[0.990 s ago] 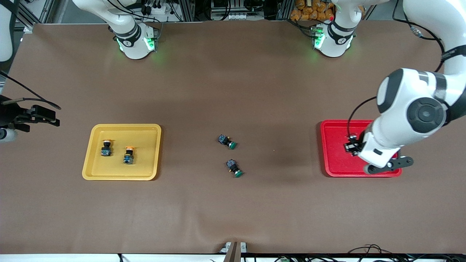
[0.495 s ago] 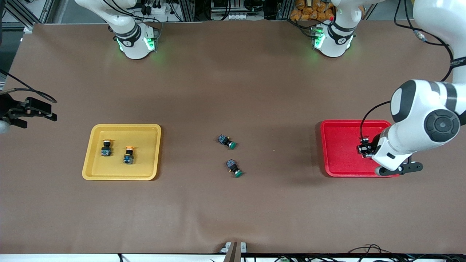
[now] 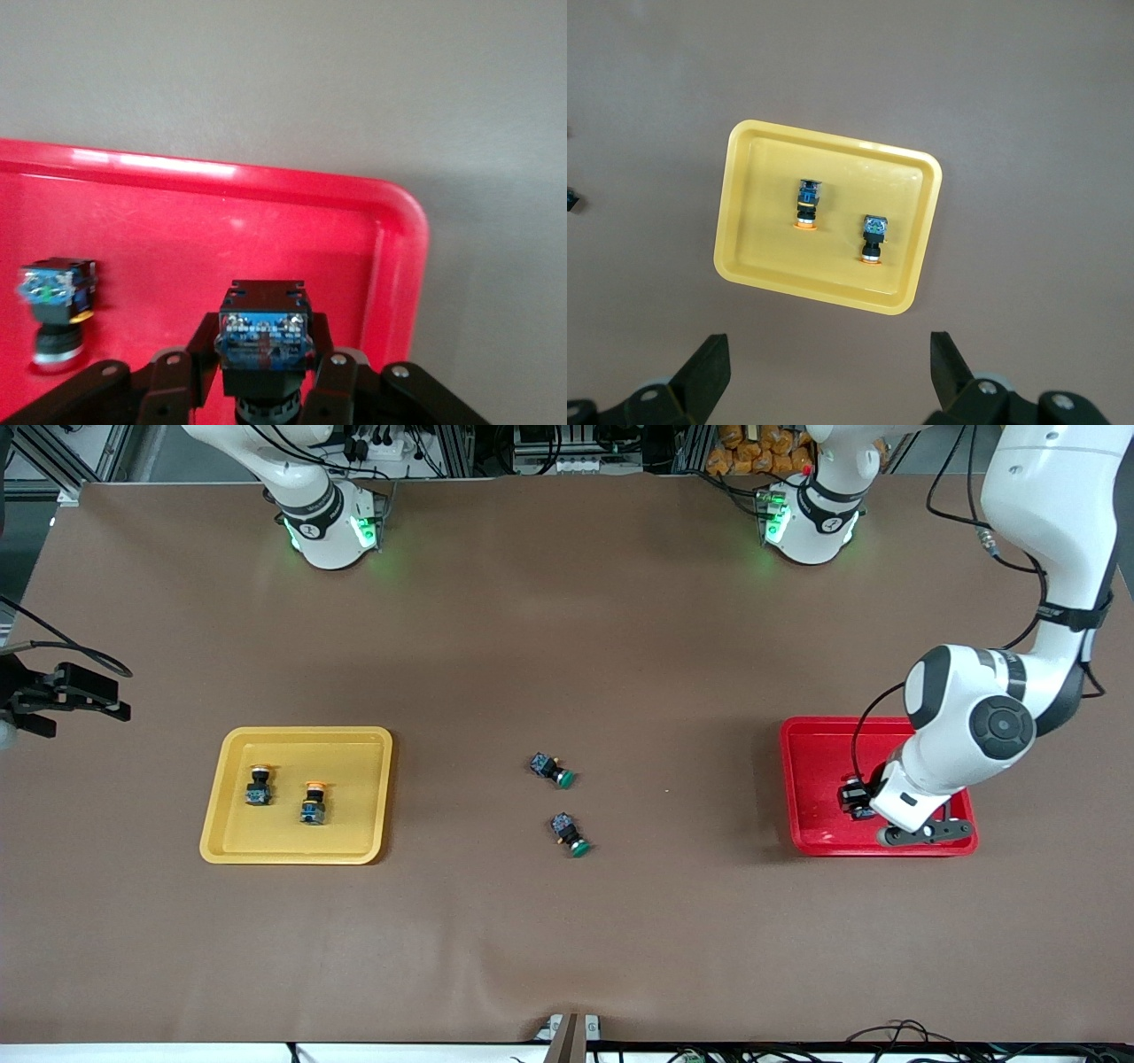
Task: Place red and yellow buttons in trays
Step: 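Open the left gripper and lift it away from the red tray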
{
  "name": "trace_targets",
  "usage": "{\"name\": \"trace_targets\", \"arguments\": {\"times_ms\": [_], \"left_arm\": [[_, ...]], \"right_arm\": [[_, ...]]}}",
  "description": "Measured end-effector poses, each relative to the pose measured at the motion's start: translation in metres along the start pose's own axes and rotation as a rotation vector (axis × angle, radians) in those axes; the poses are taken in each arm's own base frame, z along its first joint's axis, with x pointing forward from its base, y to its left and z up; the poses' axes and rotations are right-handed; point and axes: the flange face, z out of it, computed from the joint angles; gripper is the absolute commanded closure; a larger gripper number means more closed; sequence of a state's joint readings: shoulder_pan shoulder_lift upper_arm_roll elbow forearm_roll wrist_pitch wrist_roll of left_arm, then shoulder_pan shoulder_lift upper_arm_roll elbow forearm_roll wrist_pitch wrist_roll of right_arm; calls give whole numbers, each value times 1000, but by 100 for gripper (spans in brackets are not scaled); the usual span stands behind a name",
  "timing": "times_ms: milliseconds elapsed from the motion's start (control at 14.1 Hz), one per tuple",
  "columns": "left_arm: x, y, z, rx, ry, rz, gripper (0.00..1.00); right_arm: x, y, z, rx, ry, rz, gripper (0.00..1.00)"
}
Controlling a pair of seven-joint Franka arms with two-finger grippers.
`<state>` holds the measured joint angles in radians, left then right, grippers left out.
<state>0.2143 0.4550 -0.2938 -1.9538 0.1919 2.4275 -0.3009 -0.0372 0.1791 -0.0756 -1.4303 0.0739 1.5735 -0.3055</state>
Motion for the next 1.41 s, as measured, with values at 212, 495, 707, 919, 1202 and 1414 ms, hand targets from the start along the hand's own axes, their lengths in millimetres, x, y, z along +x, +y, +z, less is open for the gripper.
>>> {"name": "trace_targets", "arguments": {"times_ms": [212, 495, 707, 919, 1202, 1414], "left_arm": [[-16, -19, 38, -32, 26, -10, 100], [-26, -22, 68, -58, 34, 6, 4], [-24, -24, 67, -58, 44, 65, 0], [-18, -34, 58, -54, 67, 97, 0], [-4, -40, 5, -25, 122, 100, 0], [-2, -35, -61, 28, 91, 120, 0]], "right_arm": [[0, -1, -1, -1, 1, -2, 0], [1, -3, -1, 0, 2, -6, 0], [1, -2, -2, -10, 0, -7, 0], [0, 0, -1, -30, -6, -6, 0], [-1, 6, -2, -54, -8, -1, 0], [3, 6, -4, -66, 19, -4, 0]]}}
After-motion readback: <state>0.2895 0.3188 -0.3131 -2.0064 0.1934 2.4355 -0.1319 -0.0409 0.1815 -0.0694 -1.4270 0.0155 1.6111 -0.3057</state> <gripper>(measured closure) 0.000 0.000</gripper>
